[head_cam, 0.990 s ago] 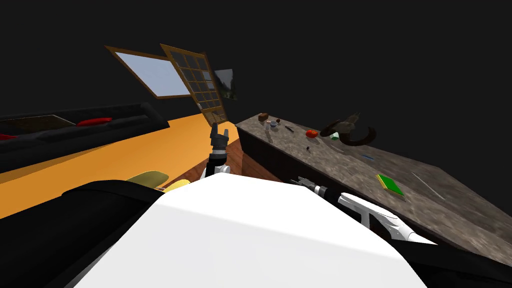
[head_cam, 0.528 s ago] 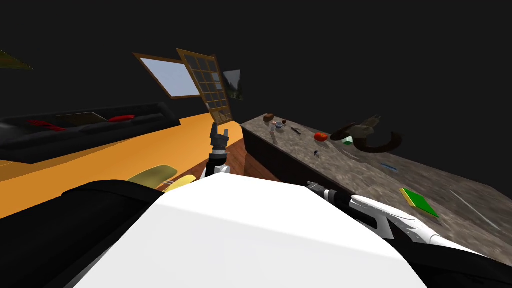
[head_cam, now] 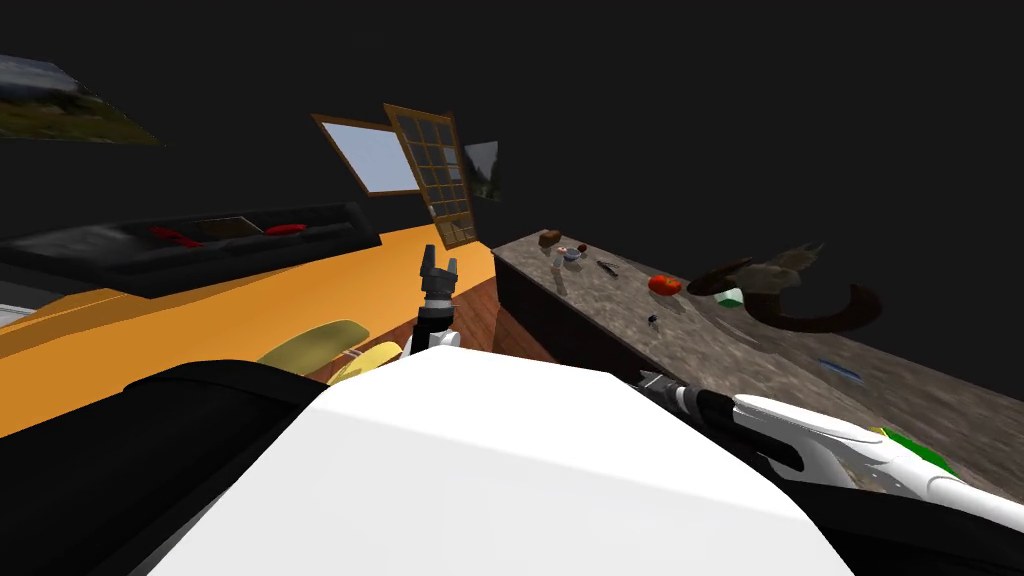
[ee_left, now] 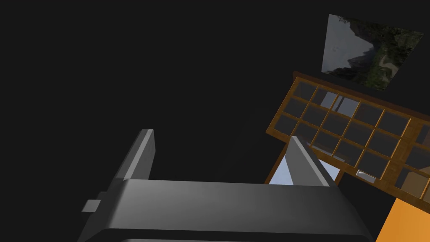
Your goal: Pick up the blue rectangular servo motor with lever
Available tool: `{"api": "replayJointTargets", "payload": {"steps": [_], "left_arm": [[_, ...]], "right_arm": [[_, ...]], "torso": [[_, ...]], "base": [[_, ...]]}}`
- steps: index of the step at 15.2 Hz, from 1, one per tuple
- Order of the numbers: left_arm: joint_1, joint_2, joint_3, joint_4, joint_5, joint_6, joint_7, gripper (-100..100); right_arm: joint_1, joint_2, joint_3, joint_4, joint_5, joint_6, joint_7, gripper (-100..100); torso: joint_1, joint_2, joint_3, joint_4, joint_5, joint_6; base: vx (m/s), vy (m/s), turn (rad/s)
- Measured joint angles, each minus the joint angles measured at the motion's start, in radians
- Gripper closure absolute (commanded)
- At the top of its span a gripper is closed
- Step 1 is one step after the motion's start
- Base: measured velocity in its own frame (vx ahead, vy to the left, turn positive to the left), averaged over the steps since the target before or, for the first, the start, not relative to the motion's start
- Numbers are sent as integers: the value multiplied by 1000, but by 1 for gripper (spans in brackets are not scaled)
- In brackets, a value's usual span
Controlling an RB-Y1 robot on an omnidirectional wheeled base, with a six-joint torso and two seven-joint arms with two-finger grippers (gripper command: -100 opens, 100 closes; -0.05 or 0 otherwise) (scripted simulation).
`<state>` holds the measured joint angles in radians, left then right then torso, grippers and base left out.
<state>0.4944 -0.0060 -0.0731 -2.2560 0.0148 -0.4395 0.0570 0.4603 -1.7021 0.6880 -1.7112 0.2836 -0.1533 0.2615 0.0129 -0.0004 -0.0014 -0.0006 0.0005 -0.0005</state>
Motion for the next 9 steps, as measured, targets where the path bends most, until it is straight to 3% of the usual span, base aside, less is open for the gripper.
{"api": "replayJointTargets", "payload": {"steps": [3, 5, 7, 9], "left_arm": [[0, 0, 0, 0, 0, 0, 0, 0], [0, 0, 0, 0, 0, 0, 0, 0], [0, 0, 0, 0, 0, 0, 0, 0], [0, 0, 0, 0, 0, 0, 0, 0]], "right_arm": [[1, -46, 23, 42, 2, 9, 29, -100], [-40, -85, 75, 67, 19, 14, 23, -100], [20, -132, 48, 73, -20, 38, 71, -100], [31, -166, 45, 79, -36, 54, 102, -100]], "torso": [[-2, -1, -1, 0, 0, 0], [-3, -3, -1, -1, -1, 0], [-4, -5, -3, -1, -1, -1], [-5, -5, -3, -1, -1, 0]], "base": [[71, -11, 210], [90, -33, 207], [137, -68, 249], [66, -48, 23]]}}
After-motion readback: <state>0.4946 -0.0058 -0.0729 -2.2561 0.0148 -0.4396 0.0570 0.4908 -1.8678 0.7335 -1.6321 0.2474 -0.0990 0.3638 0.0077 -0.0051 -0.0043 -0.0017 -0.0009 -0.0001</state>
